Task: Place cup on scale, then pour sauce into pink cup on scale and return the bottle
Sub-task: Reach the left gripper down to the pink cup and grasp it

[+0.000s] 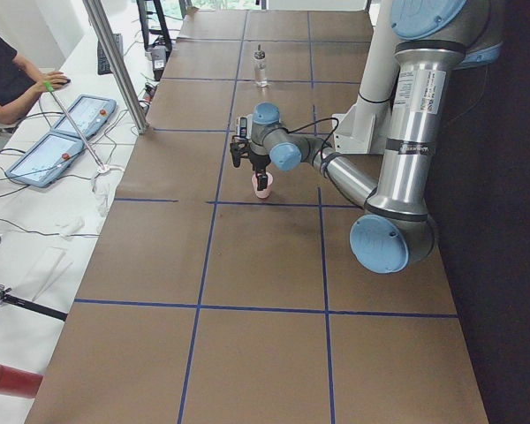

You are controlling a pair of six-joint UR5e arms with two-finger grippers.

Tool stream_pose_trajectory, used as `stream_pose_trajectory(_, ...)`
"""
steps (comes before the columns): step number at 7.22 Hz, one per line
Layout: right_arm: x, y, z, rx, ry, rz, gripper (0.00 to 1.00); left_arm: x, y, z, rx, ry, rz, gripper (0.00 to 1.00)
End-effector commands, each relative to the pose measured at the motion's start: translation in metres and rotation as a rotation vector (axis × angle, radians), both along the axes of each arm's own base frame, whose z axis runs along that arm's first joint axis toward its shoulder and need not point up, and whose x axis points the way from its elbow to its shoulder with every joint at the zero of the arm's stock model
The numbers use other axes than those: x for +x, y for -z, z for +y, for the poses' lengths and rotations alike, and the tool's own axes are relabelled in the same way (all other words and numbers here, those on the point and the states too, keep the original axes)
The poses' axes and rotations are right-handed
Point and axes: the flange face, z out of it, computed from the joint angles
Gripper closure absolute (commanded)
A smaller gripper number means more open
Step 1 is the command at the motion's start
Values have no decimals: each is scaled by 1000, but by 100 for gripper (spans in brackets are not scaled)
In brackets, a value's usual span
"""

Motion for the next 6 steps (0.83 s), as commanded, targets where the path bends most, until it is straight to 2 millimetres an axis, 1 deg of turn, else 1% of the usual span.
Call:
stream_pose_trajectory(1, 0, 3, 0, 5, 1, -3, 0, -7, -26, 12, 4, -9, 6, 2)
stream_pose_trajectory(4, 0, 7, -2, 12, 1, -3, 0, 9, -27, 22, -2, -41, 8, 2)
stream_pose_trajectory(5, 0, 6, -2, 12, 0, 0, 0, 20, -26, 30, -1, -63, 8, 2)
stream_pose_trajectory(6, 0, 6, -2, 12, 0, 0, 0, 25, -25, 32, -2, -71, 9, 2)
